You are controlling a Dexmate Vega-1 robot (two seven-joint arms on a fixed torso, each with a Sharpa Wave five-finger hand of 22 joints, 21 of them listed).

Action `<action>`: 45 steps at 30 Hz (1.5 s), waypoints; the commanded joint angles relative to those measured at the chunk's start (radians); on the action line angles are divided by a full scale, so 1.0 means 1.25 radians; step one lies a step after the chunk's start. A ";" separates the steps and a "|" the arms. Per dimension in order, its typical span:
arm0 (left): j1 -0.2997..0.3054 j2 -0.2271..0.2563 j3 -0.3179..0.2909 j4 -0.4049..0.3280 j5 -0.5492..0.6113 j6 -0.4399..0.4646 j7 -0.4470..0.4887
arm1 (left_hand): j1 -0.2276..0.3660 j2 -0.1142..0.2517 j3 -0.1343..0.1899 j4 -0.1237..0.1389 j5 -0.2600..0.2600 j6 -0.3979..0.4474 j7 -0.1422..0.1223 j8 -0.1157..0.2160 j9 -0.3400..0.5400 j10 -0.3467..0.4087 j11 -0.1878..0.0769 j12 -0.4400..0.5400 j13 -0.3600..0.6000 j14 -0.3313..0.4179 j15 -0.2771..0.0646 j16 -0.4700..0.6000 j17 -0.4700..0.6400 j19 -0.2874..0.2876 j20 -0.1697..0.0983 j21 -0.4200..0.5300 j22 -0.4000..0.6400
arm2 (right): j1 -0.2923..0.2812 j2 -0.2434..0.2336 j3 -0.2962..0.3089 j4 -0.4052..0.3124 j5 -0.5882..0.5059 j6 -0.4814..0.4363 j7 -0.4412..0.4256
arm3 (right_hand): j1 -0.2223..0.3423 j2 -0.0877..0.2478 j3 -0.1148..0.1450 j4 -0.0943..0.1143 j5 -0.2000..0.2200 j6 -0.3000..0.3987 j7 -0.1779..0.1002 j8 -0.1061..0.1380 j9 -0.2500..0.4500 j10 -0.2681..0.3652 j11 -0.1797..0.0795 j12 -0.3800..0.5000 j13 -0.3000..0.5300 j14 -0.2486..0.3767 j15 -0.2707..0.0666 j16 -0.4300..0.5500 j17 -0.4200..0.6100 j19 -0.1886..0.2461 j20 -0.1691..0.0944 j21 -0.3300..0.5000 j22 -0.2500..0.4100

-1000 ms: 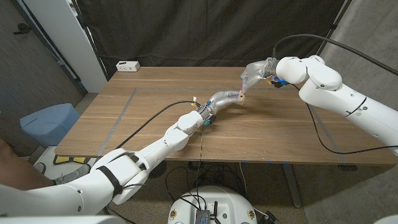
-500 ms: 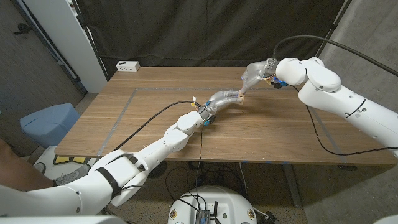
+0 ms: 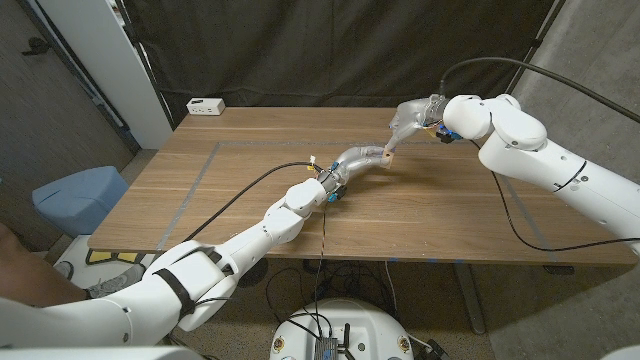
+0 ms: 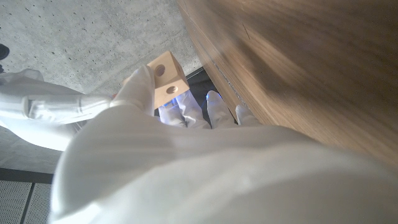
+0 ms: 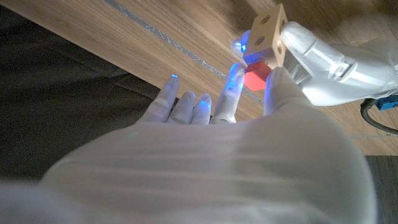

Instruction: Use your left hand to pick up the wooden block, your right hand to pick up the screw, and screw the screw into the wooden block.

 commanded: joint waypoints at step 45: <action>0.000 0.000 -0.004 0.006 -0.007 0.001 -0.001 | 0.005 0.011 0.011 0.003 0.004 0.035 -0.003 0.006 0.003 0.006 0.001 0.002 0.000 0.004 -0.041 -0.001 0.003 0.003 0.003 0.004 0.003 | 0.002 0.042 -0.036 0.018 -0.069 -0.056 -0.021 | -0.173 0.014 -0.059 0.055 0.001 0.210 0.024 0.021 -0.023 0.112 0.000 0.013 -0.013 0.067 -0.035 0.023 0.000 0.024 -0.003 0.002 0.003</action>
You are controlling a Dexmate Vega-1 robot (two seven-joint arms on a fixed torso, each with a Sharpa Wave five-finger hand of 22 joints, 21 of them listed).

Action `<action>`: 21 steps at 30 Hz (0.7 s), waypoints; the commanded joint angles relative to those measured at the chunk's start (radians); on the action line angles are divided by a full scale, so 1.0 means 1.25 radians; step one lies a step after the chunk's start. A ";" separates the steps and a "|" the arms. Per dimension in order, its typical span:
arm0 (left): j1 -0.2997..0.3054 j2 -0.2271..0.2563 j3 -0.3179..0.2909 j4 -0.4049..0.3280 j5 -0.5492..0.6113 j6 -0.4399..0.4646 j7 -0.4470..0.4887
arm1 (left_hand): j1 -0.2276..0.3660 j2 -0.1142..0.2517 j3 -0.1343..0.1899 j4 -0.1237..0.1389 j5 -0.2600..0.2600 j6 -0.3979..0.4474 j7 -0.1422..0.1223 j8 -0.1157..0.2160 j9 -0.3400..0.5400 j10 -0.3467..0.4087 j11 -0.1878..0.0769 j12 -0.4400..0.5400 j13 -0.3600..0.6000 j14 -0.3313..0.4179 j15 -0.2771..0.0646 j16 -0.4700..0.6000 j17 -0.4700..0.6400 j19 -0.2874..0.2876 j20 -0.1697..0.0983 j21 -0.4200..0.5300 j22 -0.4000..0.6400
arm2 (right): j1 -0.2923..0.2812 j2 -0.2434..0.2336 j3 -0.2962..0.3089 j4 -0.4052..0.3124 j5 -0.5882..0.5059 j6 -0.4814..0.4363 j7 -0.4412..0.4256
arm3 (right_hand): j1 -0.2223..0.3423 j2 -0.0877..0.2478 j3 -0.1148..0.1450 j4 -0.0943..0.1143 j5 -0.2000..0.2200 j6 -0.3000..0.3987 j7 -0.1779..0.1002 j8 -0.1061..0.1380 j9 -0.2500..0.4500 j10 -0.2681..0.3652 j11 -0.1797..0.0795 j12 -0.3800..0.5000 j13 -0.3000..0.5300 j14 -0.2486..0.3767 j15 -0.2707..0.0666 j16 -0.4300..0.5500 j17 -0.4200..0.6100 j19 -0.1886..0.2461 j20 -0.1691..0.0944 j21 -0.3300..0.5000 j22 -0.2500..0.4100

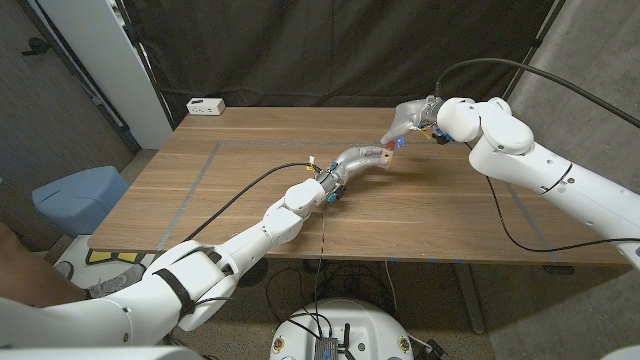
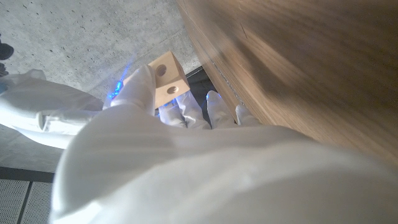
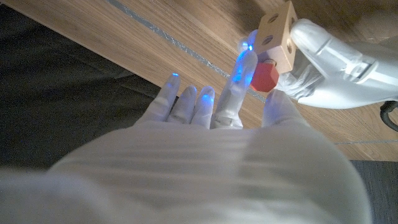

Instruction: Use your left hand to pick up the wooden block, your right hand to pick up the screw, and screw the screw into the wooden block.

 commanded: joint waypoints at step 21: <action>-0.004 -0.005 -0.002 0.011 -0.002 -0.012 -0.004 | -0.004 0.008 0.013 0.003 0.004 0.035 -0.004 0.006 0.003 0.004 0.002 0.002 0.000 0.002 -0.040 -0.002 0.003 0.003 0.004 0.004 0.003 | -0.016 -0.008 0.010 -0.034 -0.030 -0.033 -0.006 | -0.107 -0.012 -0.047 0.031 0.009 -0.023 0.013 -0.051 -0.002 0.020 0.016 -0.009 -0.006 0.015 -0.022 0.001 -0.006 0.007 -0.005 -0.001 0.001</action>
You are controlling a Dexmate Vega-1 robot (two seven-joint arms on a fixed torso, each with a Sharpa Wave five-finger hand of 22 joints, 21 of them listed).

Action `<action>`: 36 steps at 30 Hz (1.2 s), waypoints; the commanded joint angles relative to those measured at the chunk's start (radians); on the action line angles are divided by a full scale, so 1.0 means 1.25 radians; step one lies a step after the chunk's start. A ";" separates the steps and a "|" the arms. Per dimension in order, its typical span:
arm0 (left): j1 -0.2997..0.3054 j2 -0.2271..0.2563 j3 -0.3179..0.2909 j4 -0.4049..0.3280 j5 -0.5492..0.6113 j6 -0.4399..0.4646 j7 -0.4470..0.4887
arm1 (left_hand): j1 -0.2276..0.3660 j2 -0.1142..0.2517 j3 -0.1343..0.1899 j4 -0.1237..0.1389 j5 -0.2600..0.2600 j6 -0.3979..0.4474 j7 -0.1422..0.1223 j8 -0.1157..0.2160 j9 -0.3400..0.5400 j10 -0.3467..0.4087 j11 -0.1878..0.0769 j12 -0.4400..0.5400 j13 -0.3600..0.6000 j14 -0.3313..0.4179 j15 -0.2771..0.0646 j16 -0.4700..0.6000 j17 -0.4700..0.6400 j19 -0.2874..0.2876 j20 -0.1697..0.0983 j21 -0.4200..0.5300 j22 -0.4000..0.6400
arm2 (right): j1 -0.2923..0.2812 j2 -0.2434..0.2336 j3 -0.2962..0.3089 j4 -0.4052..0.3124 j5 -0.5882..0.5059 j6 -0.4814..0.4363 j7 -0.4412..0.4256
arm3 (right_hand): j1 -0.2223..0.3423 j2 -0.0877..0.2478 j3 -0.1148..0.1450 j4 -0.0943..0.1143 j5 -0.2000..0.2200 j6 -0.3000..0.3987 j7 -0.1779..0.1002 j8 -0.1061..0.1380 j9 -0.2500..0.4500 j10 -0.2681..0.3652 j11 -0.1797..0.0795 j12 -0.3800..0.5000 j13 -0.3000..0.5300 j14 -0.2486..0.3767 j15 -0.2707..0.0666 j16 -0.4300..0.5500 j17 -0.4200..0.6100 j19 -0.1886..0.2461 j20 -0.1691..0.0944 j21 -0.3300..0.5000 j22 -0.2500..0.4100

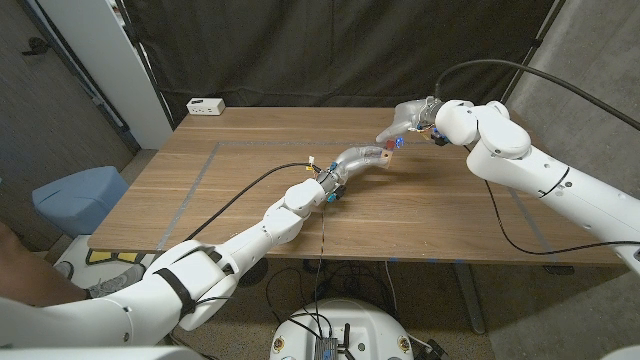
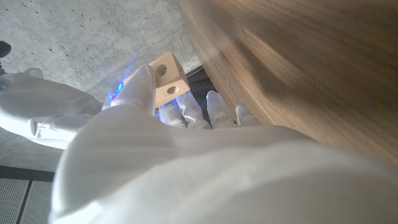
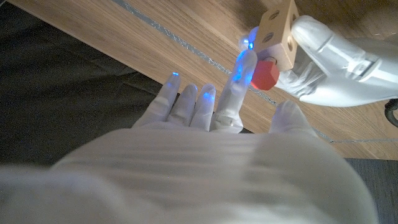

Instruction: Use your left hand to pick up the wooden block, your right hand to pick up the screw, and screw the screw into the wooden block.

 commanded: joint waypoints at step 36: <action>0.014 -0.013 -0.022 0.000 -0.027 -0.034 0.008 | 0.001 0.002 0.008 0.004 0.005 0.038 -0.008 0.006 0.002 0.006 -0.001 0.002 0.001 0.005 -0.045 0.000 0.003 0.001 0.006 0.003 0.003 | -0.151 -0.006 0.133 -0.086 0.194 -0.129 -0.257 | 0.007 0.046 0.011 -0.040 -0.002 -0.282 0.040 -0.177 0.010 -0.045 0.110 -0.036 0.001 -0.012 0.015 -0.028 -0.018 -0.012 0.032 -0.008 0.001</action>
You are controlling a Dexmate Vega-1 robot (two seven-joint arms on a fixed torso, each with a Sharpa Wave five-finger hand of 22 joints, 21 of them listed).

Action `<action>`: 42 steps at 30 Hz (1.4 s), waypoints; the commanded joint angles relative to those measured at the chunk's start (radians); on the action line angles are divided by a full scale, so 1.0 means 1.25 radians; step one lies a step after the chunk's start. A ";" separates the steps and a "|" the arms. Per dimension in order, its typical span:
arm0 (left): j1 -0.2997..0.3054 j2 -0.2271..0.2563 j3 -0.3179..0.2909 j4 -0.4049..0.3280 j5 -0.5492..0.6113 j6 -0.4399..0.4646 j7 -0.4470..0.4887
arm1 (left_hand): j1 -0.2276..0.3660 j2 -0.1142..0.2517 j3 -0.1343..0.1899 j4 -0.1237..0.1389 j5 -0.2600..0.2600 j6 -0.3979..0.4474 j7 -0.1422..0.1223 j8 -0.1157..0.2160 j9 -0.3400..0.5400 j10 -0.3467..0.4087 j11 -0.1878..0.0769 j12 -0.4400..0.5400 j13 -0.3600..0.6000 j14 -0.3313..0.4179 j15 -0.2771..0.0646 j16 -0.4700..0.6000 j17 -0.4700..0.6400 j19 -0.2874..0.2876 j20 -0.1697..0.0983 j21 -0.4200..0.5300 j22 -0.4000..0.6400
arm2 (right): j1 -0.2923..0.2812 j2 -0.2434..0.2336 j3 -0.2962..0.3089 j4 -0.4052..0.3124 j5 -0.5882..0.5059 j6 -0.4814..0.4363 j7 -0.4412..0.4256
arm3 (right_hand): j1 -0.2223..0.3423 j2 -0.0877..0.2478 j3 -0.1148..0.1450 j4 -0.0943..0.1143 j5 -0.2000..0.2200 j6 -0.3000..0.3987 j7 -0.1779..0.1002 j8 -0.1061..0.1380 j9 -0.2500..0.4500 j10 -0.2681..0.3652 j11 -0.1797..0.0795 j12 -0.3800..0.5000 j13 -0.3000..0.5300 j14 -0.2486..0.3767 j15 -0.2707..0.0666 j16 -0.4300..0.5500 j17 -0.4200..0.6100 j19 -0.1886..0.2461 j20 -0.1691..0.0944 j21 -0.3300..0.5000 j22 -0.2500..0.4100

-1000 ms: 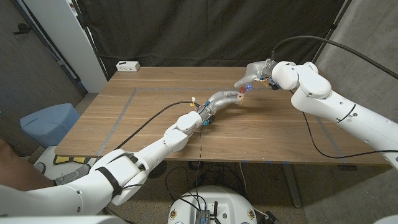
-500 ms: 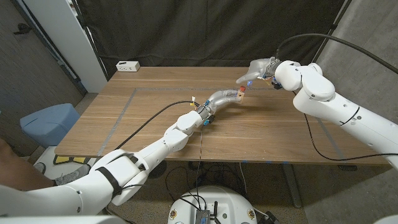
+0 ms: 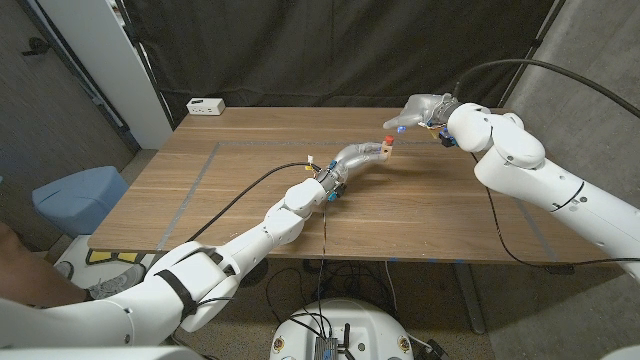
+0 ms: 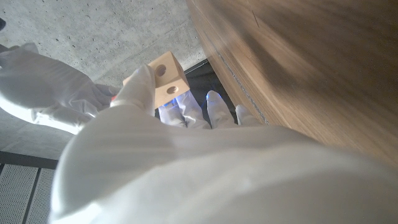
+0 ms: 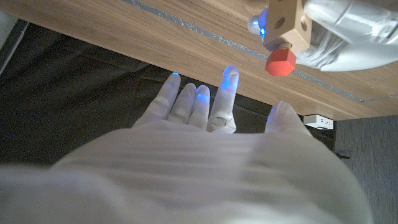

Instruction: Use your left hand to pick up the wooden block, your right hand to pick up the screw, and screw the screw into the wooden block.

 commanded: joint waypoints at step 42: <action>-0.041 -0.077 -0.034 0.152 -0.054 -0.087 -0.037 | 0.005 0.006 0.006 0.005 0.005 0.037 -0.009 0.006 0.002 0.005 -0.002 0.000 0.001 0.001 -0.046 0.000 0.003 0.007 0.002 0.005 0.004 | -0.248 0.103 0.174 0.054 0.528 0.194 -0.537 | -0.025 0.027 -0.016 -0.026 -0.008 -0.196 -0.006 -0.148 0.008 -0.202 -0.016 -0.023 0.005 -0.132 0.023 -0.040 0.008 -0.072 0.001 -0.004 0.005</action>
